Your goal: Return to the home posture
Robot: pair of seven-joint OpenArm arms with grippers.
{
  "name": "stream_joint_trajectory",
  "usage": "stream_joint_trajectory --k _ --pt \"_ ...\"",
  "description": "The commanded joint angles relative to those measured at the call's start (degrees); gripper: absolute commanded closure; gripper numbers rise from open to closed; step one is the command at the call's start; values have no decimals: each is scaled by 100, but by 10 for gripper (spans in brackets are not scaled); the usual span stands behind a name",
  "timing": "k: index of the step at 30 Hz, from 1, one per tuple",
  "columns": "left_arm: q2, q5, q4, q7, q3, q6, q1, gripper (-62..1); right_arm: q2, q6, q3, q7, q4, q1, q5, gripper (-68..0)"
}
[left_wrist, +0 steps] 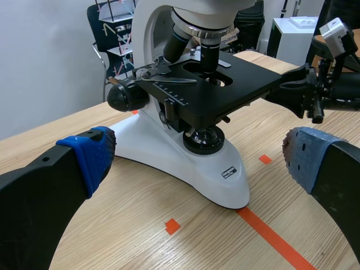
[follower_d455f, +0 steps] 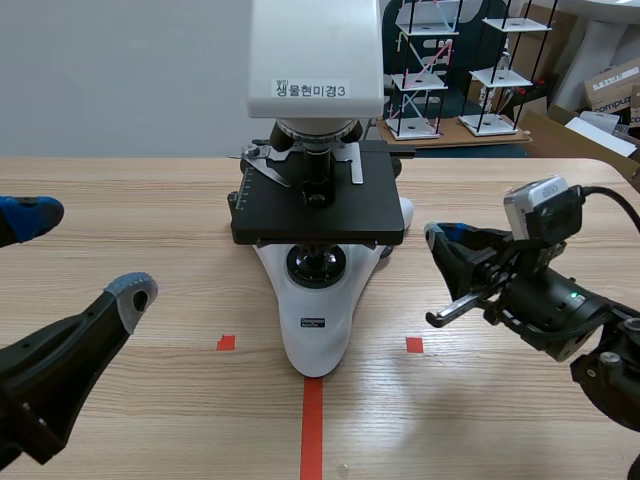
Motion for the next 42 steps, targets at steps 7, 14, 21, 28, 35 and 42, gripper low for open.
stream_joint_trajectory --k 7,14,21,28,35,42 --pt "26 -61 114 -81 -35 -9 -17 -623 564 -129 247 83 789 -778 179 -524" --pt "26 -61 114 -81 -35 -9 -17 -623 1193 -129 979 63 2061 -2194 306 -679" --pt "26 -61 114 -79 -35 -9 -17 -623 1410 -129 2120 9 3254 -3733 415 -679" --pt "26 -59 114 -79 -35 -9 -17 -623 1408 -127 2863 -278 4225 -4765 431 -679" --pt "26 -59 114 -79 -35 -9 -17 -623 1405 -127 2938 -284 4426 -4948 431 -679" --pt "26 -59 114 -79 -35 -9 -17 -623 1405 -129 2938 -284 4426 -4946 431 -679"
